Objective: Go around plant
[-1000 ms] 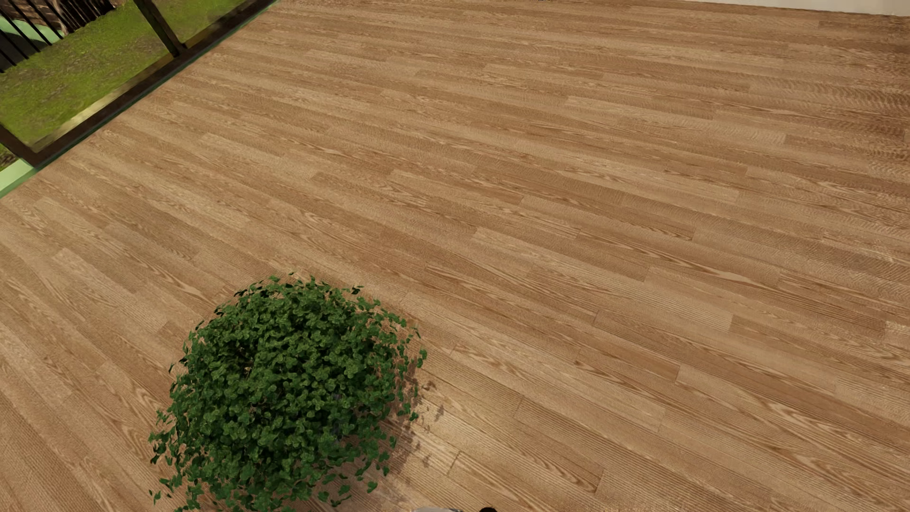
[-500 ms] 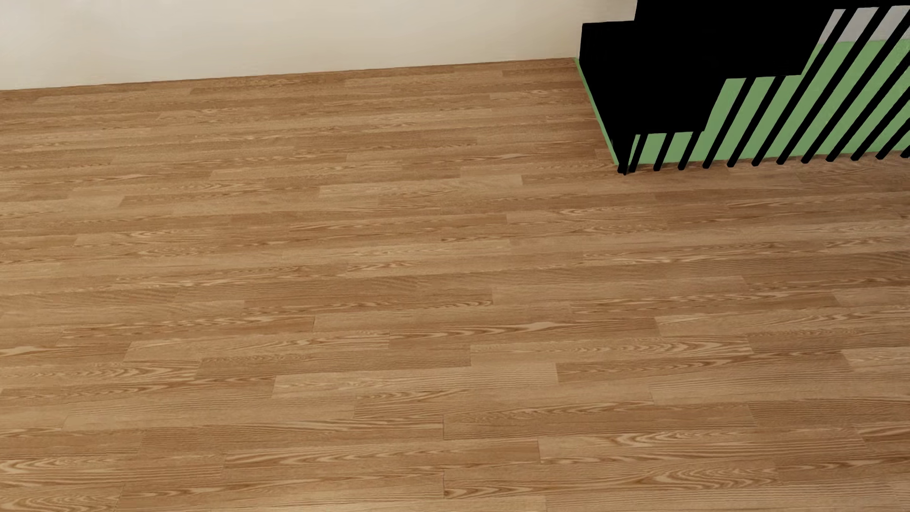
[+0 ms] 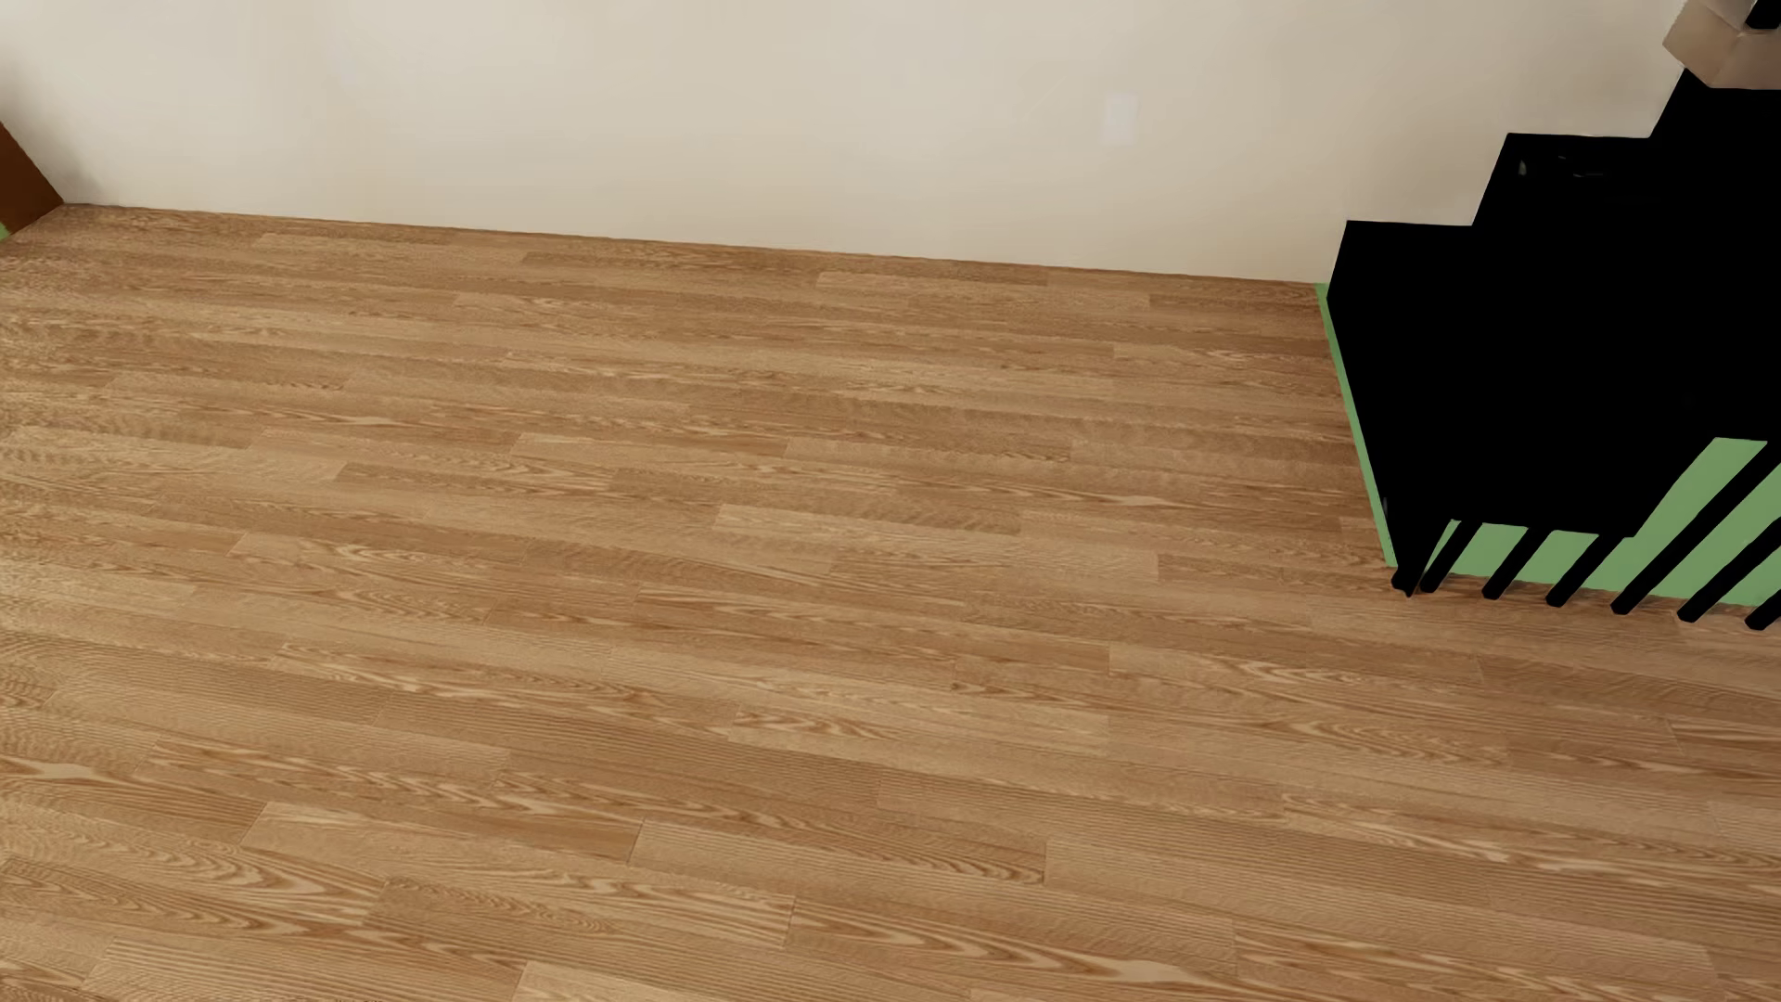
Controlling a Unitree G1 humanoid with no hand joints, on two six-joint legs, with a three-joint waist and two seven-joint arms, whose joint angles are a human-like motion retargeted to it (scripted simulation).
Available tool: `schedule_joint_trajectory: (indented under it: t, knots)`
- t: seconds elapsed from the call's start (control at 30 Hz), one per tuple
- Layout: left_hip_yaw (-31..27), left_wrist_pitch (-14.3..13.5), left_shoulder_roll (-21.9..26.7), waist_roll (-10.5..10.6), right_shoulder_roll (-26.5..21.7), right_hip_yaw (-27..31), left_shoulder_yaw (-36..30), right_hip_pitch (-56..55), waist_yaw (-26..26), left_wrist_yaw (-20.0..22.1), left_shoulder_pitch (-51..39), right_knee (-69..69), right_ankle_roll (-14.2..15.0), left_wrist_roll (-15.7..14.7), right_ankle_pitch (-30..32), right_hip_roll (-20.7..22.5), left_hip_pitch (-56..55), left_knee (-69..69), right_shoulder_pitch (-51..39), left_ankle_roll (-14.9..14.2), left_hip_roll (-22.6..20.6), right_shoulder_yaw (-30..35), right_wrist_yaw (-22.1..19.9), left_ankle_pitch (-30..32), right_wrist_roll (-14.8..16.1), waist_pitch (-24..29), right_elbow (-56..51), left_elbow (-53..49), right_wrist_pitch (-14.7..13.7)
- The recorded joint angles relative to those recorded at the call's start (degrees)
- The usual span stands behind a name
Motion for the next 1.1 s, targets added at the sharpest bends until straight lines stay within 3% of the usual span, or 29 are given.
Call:
schedule_joint_trajectory:
  t: [0.07, 0.1, 0.17, 0.2, 0.23, 0.3, 0.37, 0.43, 0.47, 0.53, 0.67, 0.77, 0.83, 0.9, 0.93, 1.03, 1.1]
  knots:
    - [0.0, 0.0, -0.02, -0.99, -1.08, 0.0, 1.74, 5.22, 2.56, 0.0, -0.08, -1.11, 0.0, 0.0, -4.54, 0.29, -0.39, -19.78, -0.73, 0.0, -2.3, -3.25, 0.0, -4.95, 0.0, 0.05, -1.42, -1.68, 0.0]
    - [0.0, 0.0, -0.39, -0.9, -1.57, 0.0, 1.53, 7.05, 3.16, 0.0, -0.48, -0.94, 0.0, 0.0, -5.39, 0.93, 0.74, -28.56, -1.58, 0.0, -3.62, -4.63, 0.0, -15.93, 0.0, 0.0, -1.93, -1.3, 0.0]
    - [0.0, 0.0, -0.95, -0.02, -1.8, 0.0, -0.37, 10.18, 3.27, 0.0, -0.67, -0.33, 0.0, 0.0, -2.49, 2.88, 3.07, -24.6, -3.65, 0.0, -4.31, -7.06, 0.0, -18.66, 0.0, -0.57, -2.62, 0.39, 0.0]
    - [0.0, 0.0, -0.94, -0.06, -1.35, 0.0, -1.72, 11.37, 3.8, 0.0, -0.41, 4.89, 0.0, 0.0, -8.43, 2.49, 1.86, -35.61, -3.89, 0.0, -3.61, -9.04, 0.0, -10.68, 0.0, -0.96, -3.4, 1.4, 0.0]
    - [0.0, 0.0, -0.83, -0.97, -0.39, 0.0, -2.71, 11.54, 4.12, 0.0, 0.21, 7.98, 0.0, 0.0, -9.3, 1.14, 0.9, -33.34, -3.83, 0.0, -3.51, -10.48, 0.0, -8.3, 0.0, -1.68, -4.24, 2.48, 0.0]
    - [0.0, 0.0, 0.1, -3.21, 2.35, 0.0, -6.07, 6.95, 3.06, 0.0, 0.22, 22.12, 0.0, 0.0, 0.34, -3.47, -2.76, -24.89, -3.27, 0.0, -3.97, -10.4, 0.0, 10.88, 0.0, -3.12, -4.9, 5.63, 0.0]
    - [0.0, 0.0, 0.95, -4.01, 4.32, 0.0, -7.46, -5.1, 3.67, 0.0, -1.85, 43.87, 0.0, 0.0, 8.17, -9.01, 0.35, -23.54, -3.18, 0.0, -6.76, -6.29, 0.0, 5.42, 0.0, -3.24, -4.25, 7.01, 0.0]
    - [0.0, 0.0, 1.14, -3.38, 5.36, 0.0, -4.33, -19.43, 3.31, 0.0, -4.22, 57.74, 0.0, 0.0, 0.25, -9.2, 3.11, -24.14, -4.05, 0.0, -7.29, -0.81, 0.0, -5.44, 0.0, -3.8, -3.12, 6.24, 0.0]
    - [0.0, 0.0, 1.03, -2.48, 5.51, 0.0, -2.12, -24.14, 1.96, 0.0, -4.97, 57.73, 0.0, 0.0, -2.55, -8.23, 5.64, -24.89, -3.68, 0.0, -7.44, 0.59, 0.0, -10.16, 0.0, -3.98, -3.11, 5.13, 0.0]
    - [0.0, 0.0, 0.8, -1.0, 5.43, 0.0, 3.37, -31.25, -0.92, 0.0, -4.87, 44.83, 0.0, 0.0, -2.84, -5.39, 8.46, -24.9, -1.94, 0.0, -6.93, 0.55, 0.0, -18.68, 0.0, -5.28, -4.09, 0.15, 0.0]
    - [0.0, 0.0, -0.07, 0.27, 5.57, 0.0, 4.76, -32.25, -4.18, 0.0, -6.22, 6.08, 0.0, 0.0, 7.46, -3.31, 11.14, -20.17, -0.73, 0.0, -5.64, 1.53, 0.0, -30.61, 0.0, -6.35, -0.78, -3.68, 0.0]
    - [0.0, 0.0, -0.3, 0.02, 4.46, 0.0, 2.53, -29.98, -3.53, 0.0, -5.88, 6.22, 0.0, 0.0, 13.03, -5.25, 12.63, -15.55, -0.6, 0.0, -4.12, 5.1, 0.0, -33.38, 0.0, -6.6, 1.63, -0.04, 0.0]
    - [0.0, 0.0, -0.43, 0.71, 3.81, 0.0, -0.9, -26.05, -2.63, 0.0, -4.97, 8.89, 0.0, 0.0, 9.37, -5.02, 11.17, -8.86, -0.57, 0.0, -1.09, 5.6, 0.0, -24.94, 0.0, -6.77, 2.29, 5.2, 0.0]
    - [0.0, 0.0, -0.36, 0.82, 1.0, 0.0, -6.01, -14.95, -3.52, 0.0, -3.88, 7.97, 0.0, 0.0, 3.85, -4.43, 7.75, 2.57, 0.1, 0.0, 1.16, 3.26, 0.0, -8.07, 0.0, -3.55, -0.44, 8.13, 0.0]
    - [0.0, 0.0, 0.0, 0.15, -0.17, 0.0, -7.39, -10.03, -3.5, 0.0, -3.6, 0.5, 0.0, 0.0, 6.53, -4.47, 6.06, 5.52, 0.1, 0.0, 1.19, 2.26, 0.0, -4.1, 0.0, -2.24, -1.33, 8.17, 0.0]
    - [0.0, 0.0, 0.83, -2.32, -2.47, 0.0, -3.33, -0.92, -1.16, 0.0, -1.88, -3.29, 0.0, 0.0, 10.98, -4.59, -0.08, 1.01, 0.91, 0.0, -0.35, -2.53, 0.0, 2.41, 0.0, -0.88, -1.83, 4.4, 0.0]
    - [0.0, 0.0, 0.62, -2.97, -4.09, 0.0, -1.26, 3.95, 0.95, 0.0, -1.81, -5.25, 0.0, 0.0, 13.49, -2.88, -2.5, -8.96, 0.4, 0.0, -1.92, -1.41, 0.0, 5.86, 0.0, 0.16, -1.52, 2.85, 0.0]
